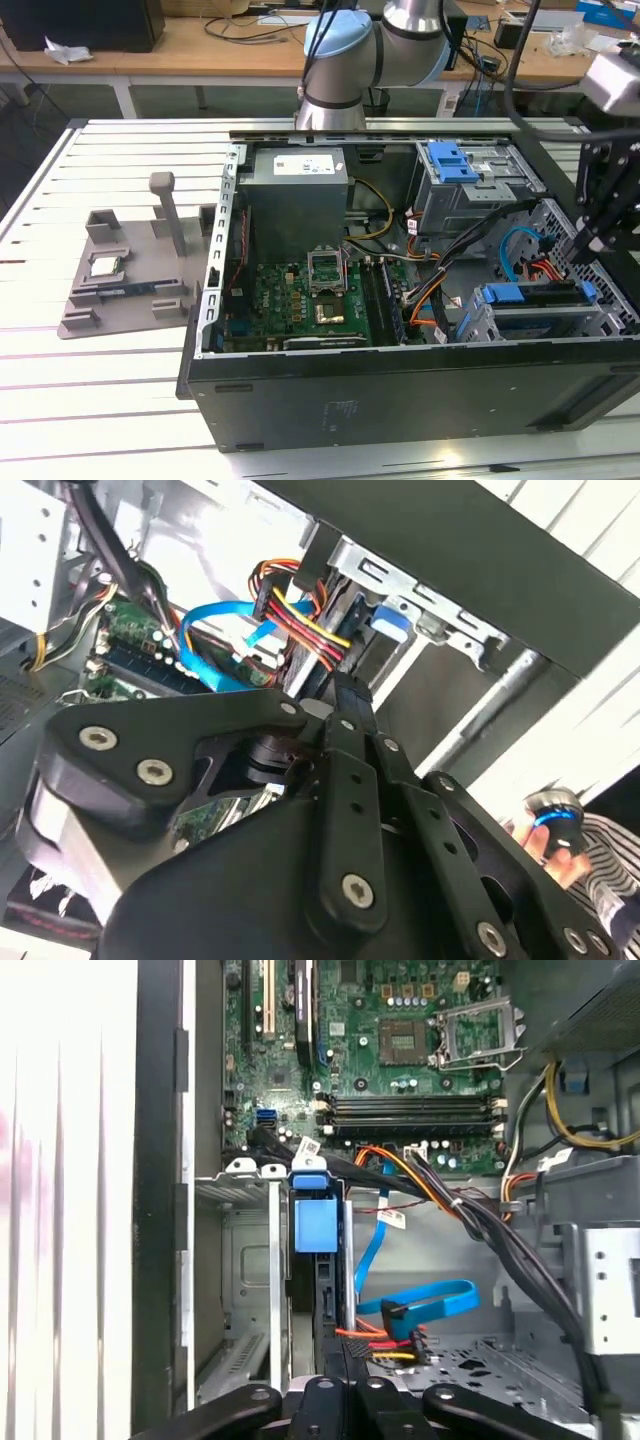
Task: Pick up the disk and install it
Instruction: 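Insert the first disk wire, then insert the second disk wire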
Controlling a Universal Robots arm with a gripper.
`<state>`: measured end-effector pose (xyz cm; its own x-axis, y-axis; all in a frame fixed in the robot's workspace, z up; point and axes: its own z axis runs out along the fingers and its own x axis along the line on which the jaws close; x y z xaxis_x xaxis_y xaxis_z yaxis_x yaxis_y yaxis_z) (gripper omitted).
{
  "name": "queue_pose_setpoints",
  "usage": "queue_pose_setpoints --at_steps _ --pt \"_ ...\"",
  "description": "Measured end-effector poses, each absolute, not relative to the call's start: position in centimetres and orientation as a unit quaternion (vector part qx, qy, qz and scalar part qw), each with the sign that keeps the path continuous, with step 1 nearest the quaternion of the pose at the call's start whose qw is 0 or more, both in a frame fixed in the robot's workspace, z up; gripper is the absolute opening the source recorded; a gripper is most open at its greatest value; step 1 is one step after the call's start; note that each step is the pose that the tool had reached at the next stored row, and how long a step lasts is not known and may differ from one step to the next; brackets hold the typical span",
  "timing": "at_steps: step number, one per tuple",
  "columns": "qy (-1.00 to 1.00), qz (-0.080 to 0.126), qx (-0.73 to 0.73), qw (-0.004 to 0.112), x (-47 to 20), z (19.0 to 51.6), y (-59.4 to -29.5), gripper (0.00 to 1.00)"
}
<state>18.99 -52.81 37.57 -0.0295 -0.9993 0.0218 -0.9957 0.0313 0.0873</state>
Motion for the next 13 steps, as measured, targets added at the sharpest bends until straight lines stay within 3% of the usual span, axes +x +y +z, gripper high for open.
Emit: queue_pose_setpoints --at_steps 10,11,12,13 --pt "-0.717 -0.024 0.696 0.038 18.99 38.81 -52.79 0.11" --pt "-0.717 -0.024 0.696 0.038 18.99 38.82 -52.79 0.17" --pt "-0.717 -0.024 0.696 0.038 18.99 38.82 -52.79 0.3" --pt "-0.717 -0.024 0.696 0.038 18.98 38.83 -52.76 0.3"
